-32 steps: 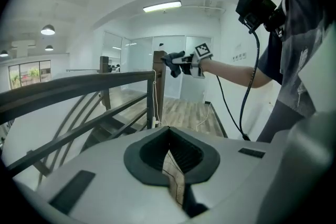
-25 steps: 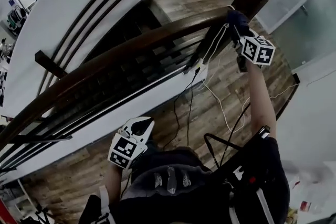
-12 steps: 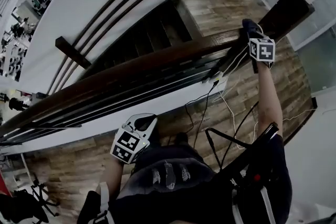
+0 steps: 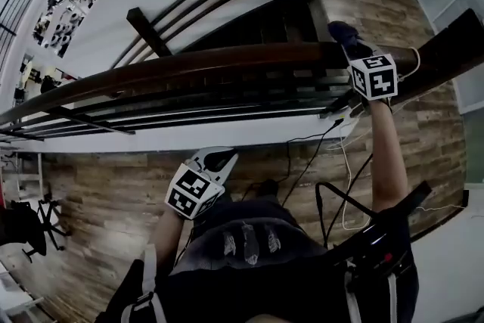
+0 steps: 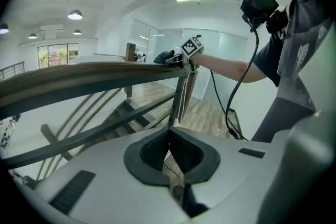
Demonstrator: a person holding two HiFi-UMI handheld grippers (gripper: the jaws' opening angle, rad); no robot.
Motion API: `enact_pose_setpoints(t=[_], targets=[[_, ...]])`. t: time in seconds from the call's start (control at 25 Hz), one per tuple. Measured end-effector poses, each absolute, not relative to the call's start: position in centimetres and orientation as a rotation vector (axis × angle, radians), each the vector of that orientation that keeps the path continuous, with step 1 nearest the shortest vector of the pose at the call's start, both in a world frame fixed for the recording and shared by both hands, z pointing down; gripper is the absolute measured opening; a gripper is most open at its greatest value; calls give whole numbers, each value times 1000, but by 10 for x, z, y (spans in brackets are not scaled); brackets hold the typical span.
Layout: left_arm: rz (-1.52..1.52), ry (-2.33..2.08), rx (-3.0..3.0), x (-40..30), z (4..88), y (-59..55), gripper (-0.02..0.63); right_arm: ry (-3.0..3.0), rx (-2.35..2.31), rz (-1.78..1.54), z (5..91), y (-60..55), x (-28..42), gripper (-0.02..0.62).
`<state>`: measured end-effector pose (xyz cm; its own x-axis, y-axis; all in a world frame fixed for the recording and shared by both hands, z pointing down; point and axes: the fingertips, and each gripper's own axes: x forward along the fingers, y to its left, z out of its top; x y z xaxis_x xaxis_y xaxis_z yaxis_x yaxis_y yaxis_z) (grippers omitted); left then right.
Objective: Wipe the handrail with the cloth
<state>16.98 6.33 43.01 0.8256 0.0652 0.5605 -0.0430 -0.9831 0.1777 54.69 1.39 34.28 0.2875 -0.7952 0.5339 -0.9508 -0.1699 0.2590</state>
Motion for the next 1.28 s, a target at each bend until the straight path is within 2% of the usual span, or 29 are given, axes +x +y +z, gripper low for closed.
enact_pose_setpoints(t=[0.2, 0.44, 0.72, 0.96, 1.28], targets=[[823, -179, 2855, 106, 428, 14, 8, -1630, 1834, 281, 346, -52, 441, 46], [739, -278, 2857, -10, 434, -60, 8, -1690, 1728, 240, 350, -138, 293, 46], [835, -310, 2783, -134, 456, -127, 8, -1814, 1540, 195, 353, -262, 113, 46], [758, -513, 2728, -191, 448, -168, 8, -1922, 1297, 53, 348, -350, -32, 44], [777, -716, 2648, -218, 440, -185, 8, -2086, 925, -118, 341, -424, -188, 44]])
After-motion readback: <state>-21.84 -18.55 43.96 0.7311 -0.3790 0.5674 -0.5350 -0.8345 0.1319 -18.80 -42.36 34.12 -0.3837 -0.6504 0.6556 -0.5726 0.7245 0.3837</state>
